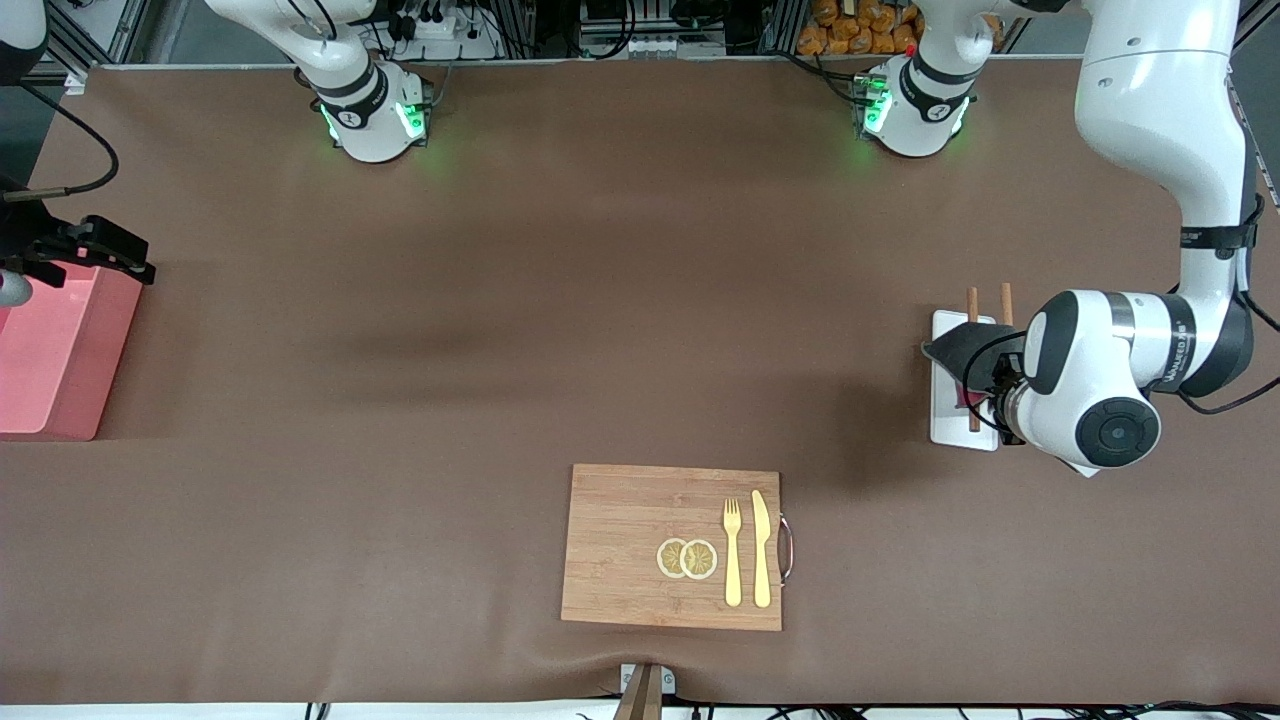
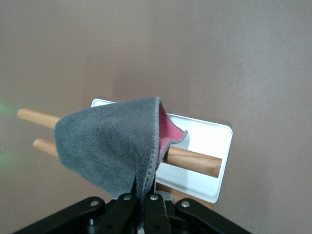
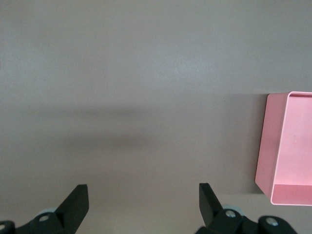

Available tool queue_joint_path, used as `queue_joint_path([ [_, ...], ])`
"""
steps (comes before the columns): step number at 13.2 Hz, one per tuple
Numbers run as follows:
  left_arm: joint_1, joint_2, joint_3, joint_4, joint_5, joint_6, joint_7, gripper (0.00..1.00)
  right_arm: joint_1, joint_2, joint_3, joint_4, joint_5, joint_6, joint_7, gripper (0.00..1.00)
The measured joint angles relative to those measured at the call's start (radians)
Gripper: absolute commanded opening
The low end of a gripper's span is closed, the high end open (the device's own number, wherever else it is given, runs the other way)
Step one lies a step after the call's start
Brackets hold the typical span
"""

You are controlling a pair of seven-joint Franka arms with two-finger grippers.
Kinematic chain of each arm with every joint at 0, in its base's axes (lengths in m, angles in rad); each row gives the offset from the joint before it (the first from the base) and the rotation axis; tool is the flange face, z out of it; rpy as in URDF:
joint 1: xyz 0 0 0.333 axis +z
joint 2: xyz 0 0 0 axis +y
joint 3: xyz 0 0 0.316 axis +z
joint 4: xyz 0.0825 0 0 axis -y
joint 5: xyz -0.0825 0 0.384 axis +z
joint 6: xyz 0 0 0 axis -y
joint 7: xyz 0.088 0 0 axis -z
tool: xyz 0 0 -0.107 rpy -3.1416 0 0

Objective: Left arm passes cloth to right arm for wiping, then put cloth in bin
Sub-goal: 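Lift the cloth off the tray and carry it toward the table middle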

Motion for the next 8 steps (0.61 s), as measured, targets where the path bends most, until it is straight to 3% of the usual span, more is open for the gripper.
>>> queue_joint_path([
  [6, -0.002, -0.138, -0.05, 0.014, 0.0, -0.11, 0.054, 0.0, 0.001, -0.001, 0.01, 0.012, 0.0, -0.01, 0.013, 1.0],
  [8, -0.001, -0.182, -0.093, 0.033, 0.0, -0.115, 0.063, 0.0, 0.004, -0.001, 0.017, 0.015, 0.002, -0.03, 0.113, 1.0],
])
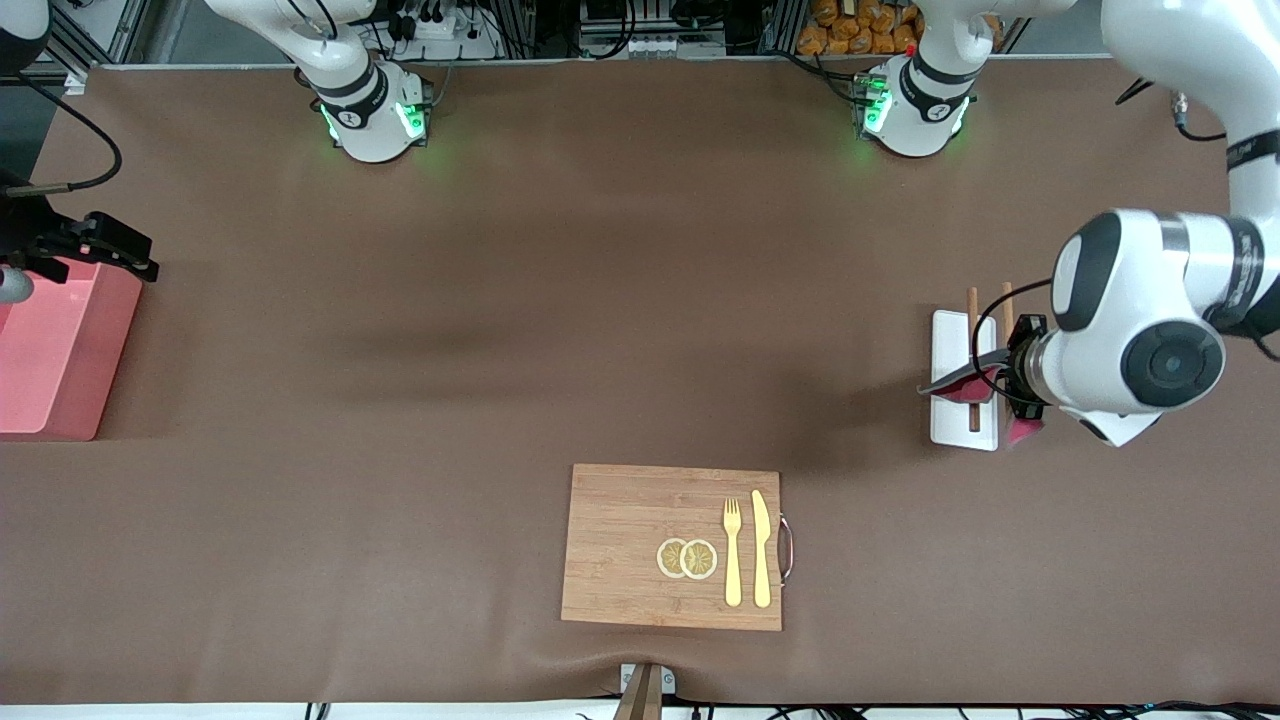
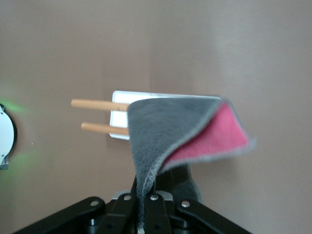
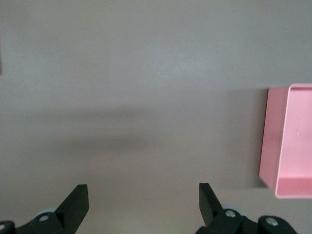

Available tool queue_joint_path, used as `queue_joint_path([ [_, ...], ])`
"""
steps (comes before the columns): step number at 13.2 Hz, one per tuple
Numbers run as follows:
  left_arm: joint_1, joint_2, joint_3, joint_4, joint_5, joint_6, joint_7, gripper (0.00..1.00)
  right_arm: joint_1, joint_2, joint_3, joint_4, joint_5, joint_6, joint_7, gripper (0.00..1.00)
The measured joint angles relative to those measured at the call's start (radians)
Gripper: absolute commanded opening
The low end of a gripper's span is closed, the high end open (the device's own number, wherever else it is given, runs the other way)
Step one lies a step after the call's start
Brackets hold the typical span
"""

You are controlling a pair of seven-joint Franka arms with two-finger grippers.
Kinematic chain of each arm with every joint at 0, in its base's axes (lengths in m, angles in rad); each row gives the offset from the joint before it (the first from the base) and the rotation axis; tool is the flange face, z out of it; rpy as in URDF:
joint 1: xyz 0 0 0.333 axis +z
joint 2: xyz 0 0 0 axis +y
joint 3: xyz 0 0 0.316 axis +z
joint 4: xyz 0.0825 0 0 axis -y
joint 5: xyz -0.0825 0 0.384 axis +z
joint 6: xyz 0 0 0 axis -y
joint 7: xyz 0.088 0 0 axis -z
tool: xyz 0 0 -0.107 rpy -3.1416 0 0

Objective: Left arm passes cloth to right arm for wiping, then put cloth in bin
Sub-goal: 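Lift the cloth off the tray and carry it toward the table middle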

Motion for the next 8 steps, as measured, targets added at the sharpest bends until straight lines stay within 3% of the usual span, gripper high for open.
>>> queue_joint_path([
  [3, -0.001, -0.026, -0.12, 0.033, 0.0, -0.005, 0.024, 0.0, 0.013, 0.001, 0.014, 0.0, 0.045, -0.057, 0.204, 1.0],
  [8, -0.015, -0.021, -0.396, 0.066, -0.005, 0.092, 0.079, 0.0, 0.018, 0.039, 0.047, -0.006, 0.188, -0.139, 0.562, 1.0],
])
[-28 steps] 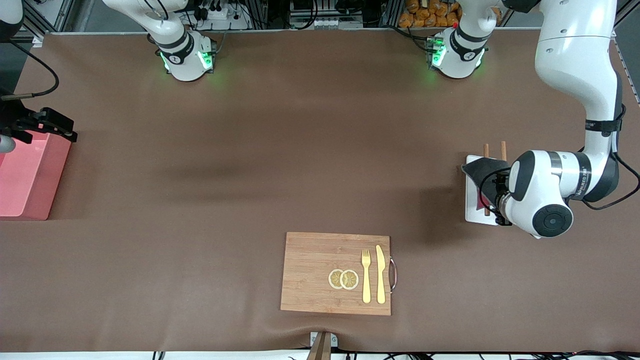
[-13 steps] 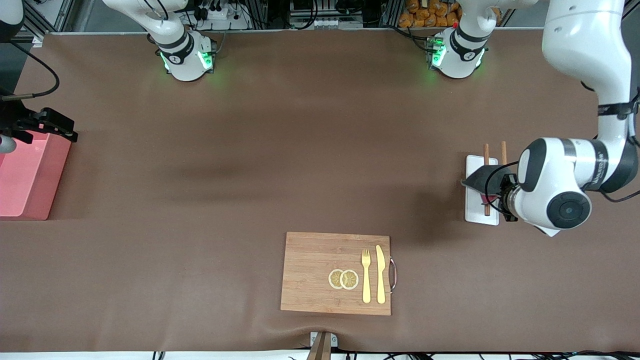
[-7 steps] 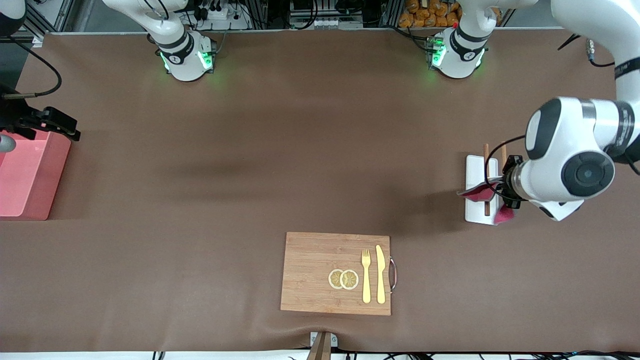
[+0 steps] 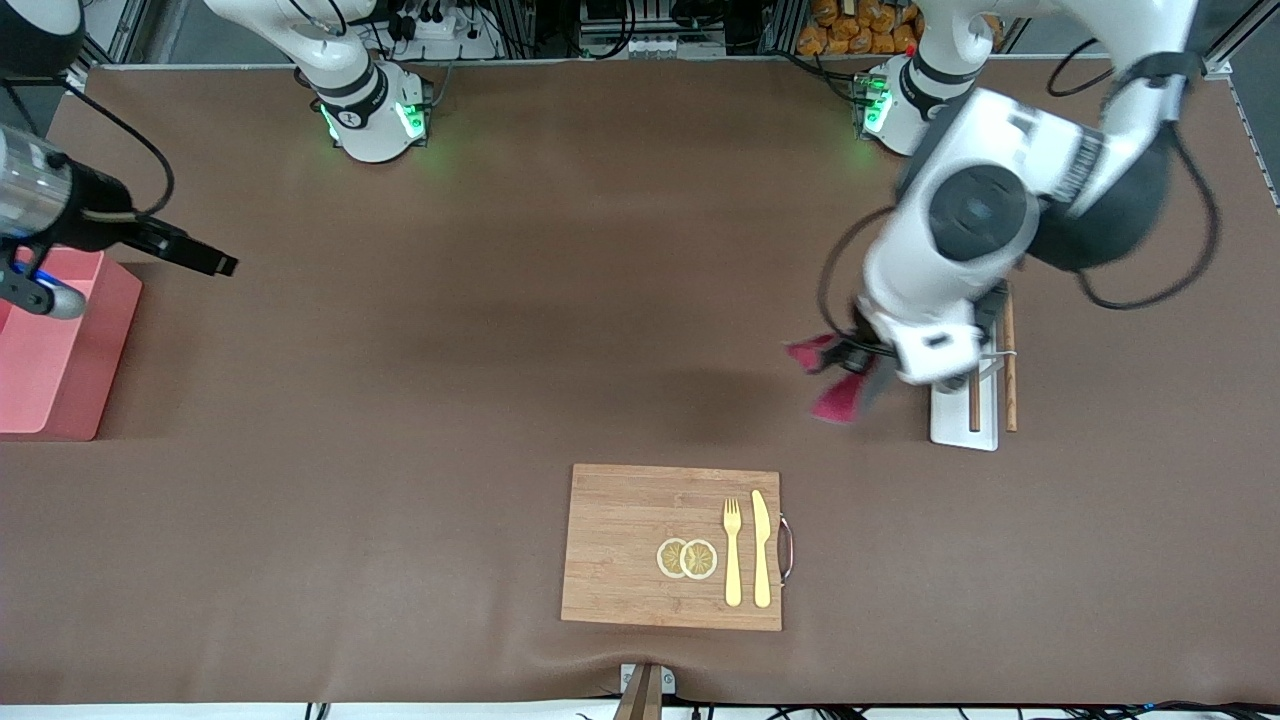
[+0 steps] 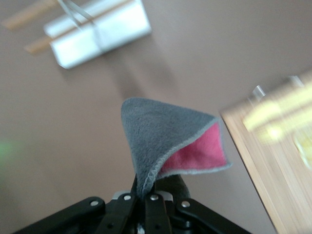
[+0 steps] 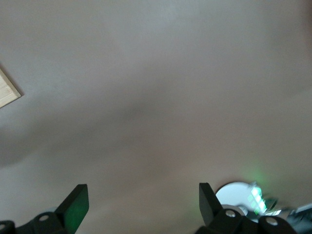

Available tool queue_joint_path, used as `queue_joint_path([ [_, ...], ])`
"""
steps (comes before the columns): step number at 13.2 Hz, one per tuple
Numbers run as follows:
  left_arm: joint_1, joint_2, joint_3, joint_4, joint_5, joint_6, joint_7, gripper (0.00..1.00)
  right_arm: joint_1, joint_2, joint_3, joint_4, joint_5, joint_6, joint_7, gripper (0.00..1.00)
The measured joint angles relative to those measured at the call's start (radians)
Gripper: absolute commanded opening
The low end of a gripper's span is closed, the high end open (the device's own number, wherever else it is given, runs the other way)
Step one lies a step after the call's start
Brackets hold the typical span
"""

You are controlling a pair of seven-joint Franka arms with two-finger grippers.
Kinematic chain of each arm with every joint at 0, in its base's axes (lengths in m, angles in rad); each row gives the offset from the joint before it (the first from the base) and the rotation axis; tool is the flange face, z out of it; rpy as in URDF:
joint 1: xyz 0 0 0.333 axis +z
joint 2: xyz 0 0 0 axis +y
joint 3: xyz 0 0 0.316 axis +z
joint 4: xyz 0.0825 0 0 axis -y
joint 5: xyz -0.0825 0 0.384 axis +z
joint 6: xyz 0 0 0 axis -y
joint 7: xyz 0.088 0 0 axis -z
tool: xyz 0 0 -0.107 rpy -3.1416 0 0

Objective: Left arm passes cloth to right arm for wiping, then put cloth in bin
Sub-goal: 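Lift the cloth off the tray and carry it toward the table middle, then hold out the cloth with the left gripper while the right gripper grasps it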

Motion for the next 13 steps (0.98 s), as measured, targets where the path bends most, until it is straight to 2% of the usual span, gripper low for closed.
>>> queue_joint_path([
  [2, -0.004, 0.008, -0.111, 0.001, -0.037, 0.081, -0.001, 0.0, 0.004, 0.025, 0.042, -0.001, 0.027, -0.006, 0.139, 1.0],
  [4, -0.032, 0.018, -0.177, 0.001, -0.102, 0.215, -0.021, 0.0, 0.018, 0.054, 0.075, -0.002, 0.081, -0.006, 0.268, 1.0],
  [6, -0.087, 0.039, -0.186, 0.001, -0.131, 0.36, -0.079, 0.0, 0.03, 0.091, 0.09, -0.005, 0.16, -0.005, 0.375, 1.0],
  [9, -0.145, 0.084, -0.186, 0.001, -0.158, 0.574, -0.266, 0.0, 0.037, 0.156, 0.091, -0.006, 0.262, 0.0, 0.446, 1.0],
  [13, -0.186, 0.121, -0.186, 0.003, -0.161, 0.728, -0.431, 0.0, 0.072, 0.199, 0.095, -0.006, 0.372, 0.064, 0.548, 1.0],
])
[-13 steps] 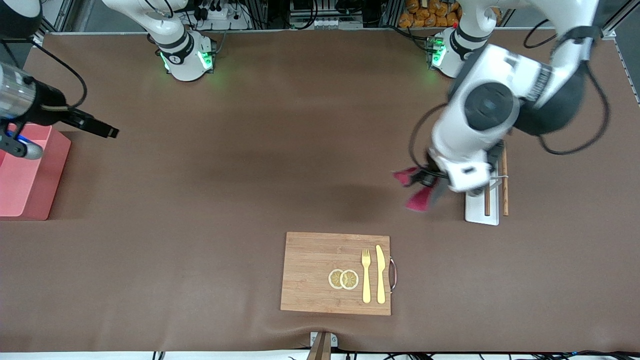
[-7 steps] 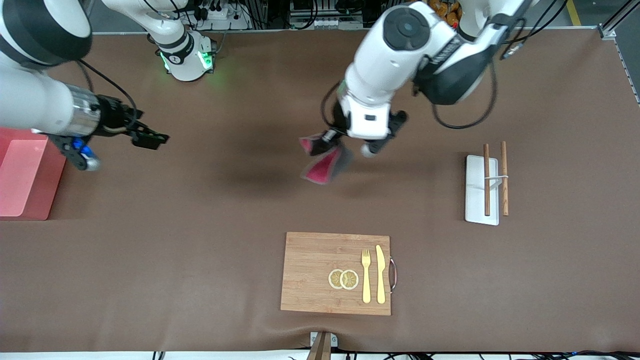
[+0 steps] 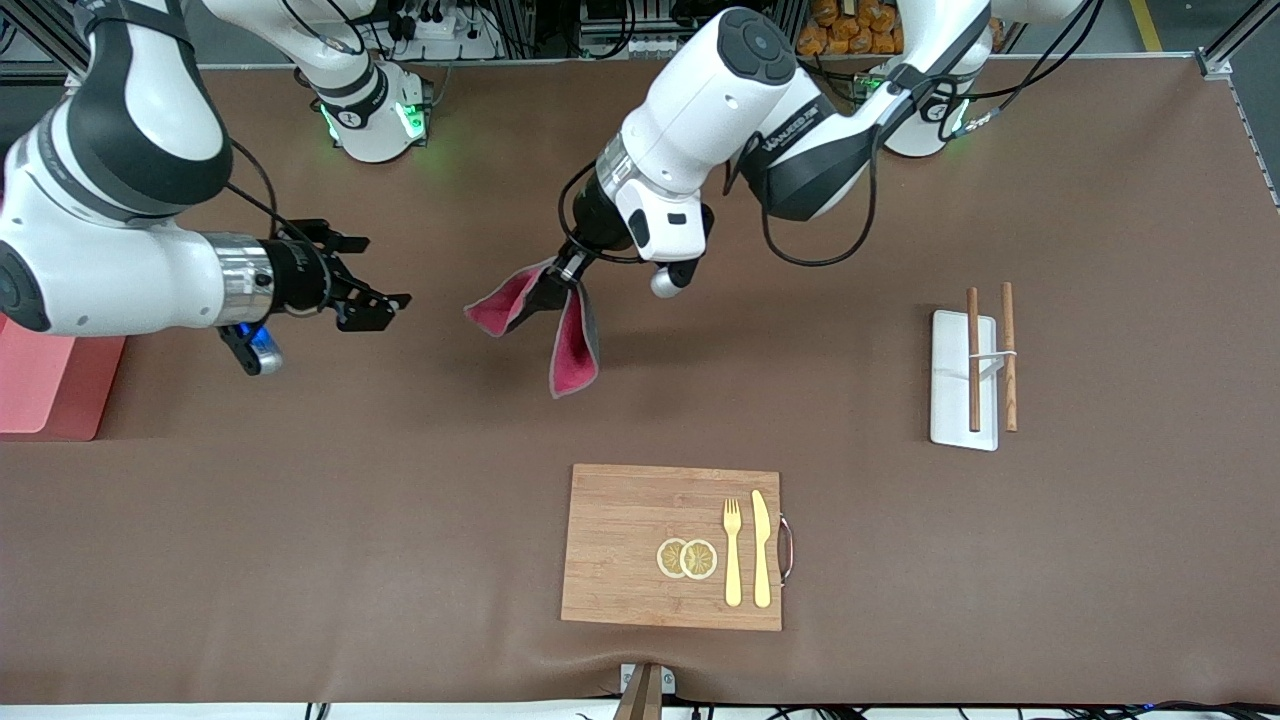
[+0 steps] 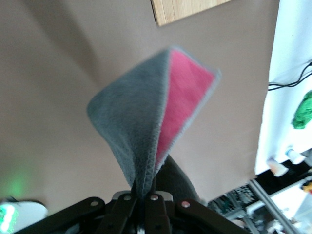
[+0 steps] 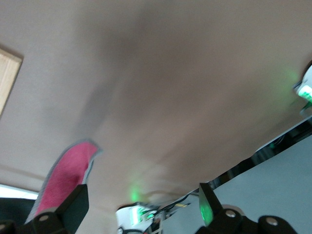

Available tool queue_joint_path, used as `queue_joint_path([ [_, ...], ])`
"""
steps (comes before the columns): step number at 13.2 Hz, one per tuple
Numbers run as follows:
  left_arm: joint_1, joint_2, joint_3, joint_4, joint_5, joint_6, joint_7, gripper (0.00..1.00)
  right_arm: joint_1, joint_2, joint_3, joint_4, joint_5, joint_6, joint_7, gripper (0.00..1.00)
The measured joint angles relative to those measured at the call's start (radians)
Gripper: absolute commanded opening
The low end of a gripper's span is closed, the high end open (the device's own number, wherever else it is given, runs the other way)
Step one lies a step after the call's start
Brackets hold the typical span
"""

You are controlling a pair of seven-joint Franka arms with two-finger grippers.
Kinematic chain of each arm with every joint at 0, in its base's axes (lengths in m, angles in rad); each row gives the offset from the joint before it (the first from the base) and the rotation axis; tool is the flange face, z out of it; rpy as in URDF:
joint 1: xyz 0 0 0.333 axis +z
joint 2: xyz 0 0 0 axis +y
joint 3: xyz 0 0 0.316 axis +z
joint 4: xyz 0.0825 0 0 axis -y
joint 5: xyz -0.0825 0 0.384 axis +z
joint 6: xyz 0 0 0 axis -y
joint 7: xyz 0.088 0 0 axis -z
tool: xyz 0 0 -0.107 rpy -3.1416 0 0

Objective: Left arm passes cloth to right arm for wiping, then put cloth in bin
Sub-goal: 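Hold out the cloth with the left gripper while the right gripper grasps it, then release the cloth from the left gripper and withdraw it toward the tray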

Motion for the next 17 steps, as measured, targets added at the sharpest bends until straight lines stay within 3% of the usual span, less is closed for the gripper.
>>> queue_joint_path([
  [7, -0.036, 0.004, 0.0, 0.005, 0.0, 0.051, -0.04, 0.0, 0.031, 0.012, 0.162, 0.006, 0.03, 0.231, 0.251, 1.0],
  [9, -0.036, 0.006, 0.001, 0.005, 0.0, 0.051, -0.04, 0.0, 0.032, 0.025, 0.19, 0.005, 0.031, 0.274, 0.283, 0.58],
  [12, -0.036, 0.007, 0.001, 0.005, 0.0, 0.052, -0.04, 0.0, 0.031, 0.057, 0.196, 0.004, 0.031, 0.29, 0.286, 0.29],
  [14, -0.036, 0.008, 0.002, 0.005, 0.0, 0.052, -0.04, 0.0, 0.031, 0.074, 0.196, 0.004, 0.031, 0.292, 0.286, 0.0],
  [17, -0.036, 0.008, 0.002, 0.005, 0.0, 0.052, -0.04, 0.0, 0.031, 0.08, 0.196, 0.005, 0.031, 0.294, 0.286, 0.0],
])
